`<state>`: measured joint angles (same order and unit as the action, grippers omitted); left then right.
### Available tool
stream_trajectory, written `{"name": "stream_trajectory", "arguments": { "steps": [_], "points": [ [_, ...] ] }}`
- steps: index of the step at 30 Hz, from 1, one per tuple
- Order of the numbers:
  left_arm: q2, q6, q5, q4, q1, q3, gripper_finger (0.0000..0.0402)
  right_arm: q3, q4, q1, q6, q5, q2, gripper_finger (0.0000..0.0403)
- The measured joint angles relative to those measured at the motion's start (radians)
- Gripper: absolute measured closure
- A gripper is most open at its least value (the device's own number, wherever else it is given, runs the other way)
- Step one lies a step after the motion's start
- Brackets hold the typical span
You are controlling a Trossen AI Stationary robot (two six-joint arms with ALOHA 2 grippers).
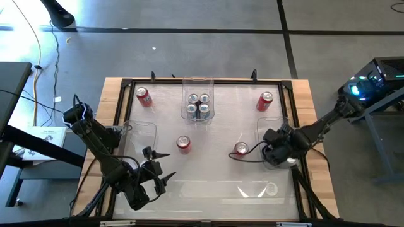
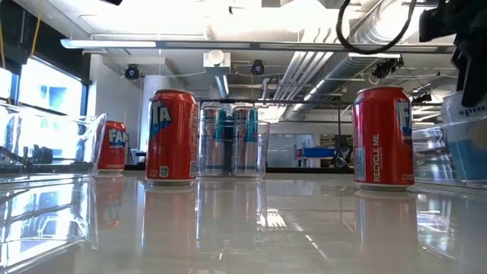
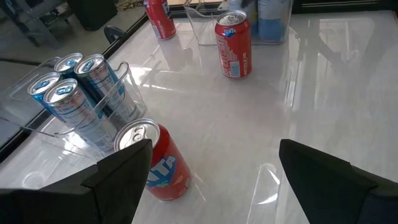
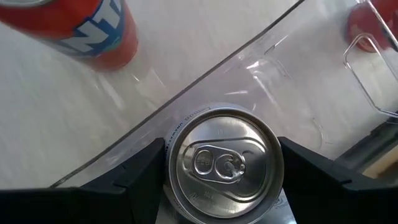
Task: Sort soda cans
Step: Put the blue white soda can into the bottom right transparent bin
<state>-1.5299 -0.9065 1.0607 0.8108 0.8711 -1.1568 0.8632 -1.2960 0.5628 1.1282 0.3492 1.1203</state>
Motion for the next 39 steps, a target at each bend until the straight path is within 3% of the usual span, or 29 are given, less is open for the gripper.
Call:
{"name": "stream_trajectory", "arguments": {
  "steps": [6, 13, 33, 39],
  "points": [
    [0.000, 0.000, 0.001, 0.000, 0.000, 0.000, 0.0056, -0.006, 0.015, -0.050, -0.038, -0.020, -0.012, 0.0148],
    [0.000, -0.001, 0.001, 0.000, 0.000, 0.000, 0.0056, -0.004, 0.020, -0.082, -0.056, -0.069, -0.011, 0.0104],
    [0.000, -0.007, -0.003, 0.000, 0.000, 0.000, 0.0056, -0.005, 0.000, -0.085, -0.006, -0.077, -0.010, 0.0094],
    [0.000, -0.007, -0.003, 0.000, 0.000, 0.000, 0.0056, -0.009, -0.005, -0.086, -0.006, -0.077, -0.008, 0.0075]
  ]
}}
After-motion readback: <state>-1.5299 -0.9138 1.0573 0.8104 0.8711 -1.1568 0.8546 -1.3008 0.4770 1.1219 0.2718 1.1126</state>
